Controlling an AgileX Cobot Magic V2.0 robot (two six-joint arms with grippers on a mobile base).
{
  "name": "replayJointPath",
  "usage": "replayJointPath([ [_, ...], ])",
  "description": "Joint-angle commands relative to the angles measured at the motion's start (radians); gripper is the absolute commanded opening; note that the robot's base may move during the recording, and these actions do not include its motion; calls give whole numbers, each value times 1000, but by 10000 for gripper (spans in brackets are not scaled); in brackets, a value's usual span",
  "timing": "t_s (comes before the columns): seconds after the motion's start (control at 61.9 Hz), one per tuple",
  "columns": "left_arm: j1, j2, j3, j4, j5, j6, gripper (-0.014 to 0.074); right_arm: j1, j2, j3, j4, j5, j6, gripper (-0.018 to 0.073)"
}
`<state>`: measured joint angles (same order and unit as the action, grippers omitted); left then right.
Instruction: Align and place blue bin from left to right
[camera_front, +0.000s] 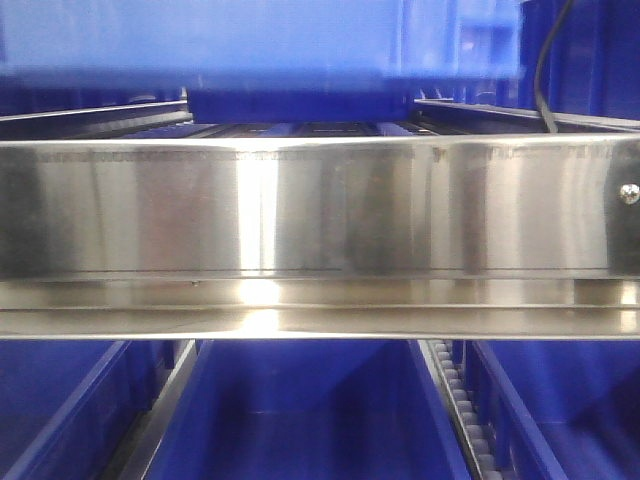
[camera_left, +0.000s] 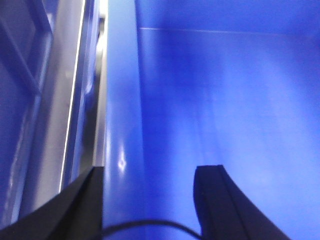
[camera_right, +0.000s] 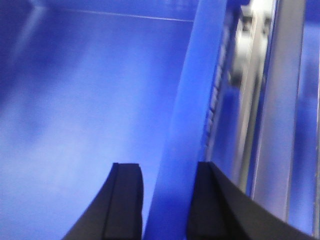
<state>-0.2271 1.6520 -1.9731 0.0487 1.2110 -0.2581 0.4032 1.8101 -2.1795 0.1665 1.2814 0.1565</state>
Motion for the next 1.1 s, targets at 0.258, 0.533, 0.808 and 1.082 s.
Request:
replayJointPath([
  [0.258, -5, -89, -16, -132, -46, 49, 24, -2, -106, -25, 74, -80, -16, -60],
  [0.533, -5, -89, -16, -124, -62, 49, 25, -2, -106, -25, 74, -80, -16, -60],
  [0.808, -5, -89, -16, -75, -76, 49, 25, -2, -106, -25, 74, -82, -16, -60],
  [1.082, -5, -89, -16, -60, -121, 49, 25, -2, -106, -25, 74, -86, -16, -60],
])
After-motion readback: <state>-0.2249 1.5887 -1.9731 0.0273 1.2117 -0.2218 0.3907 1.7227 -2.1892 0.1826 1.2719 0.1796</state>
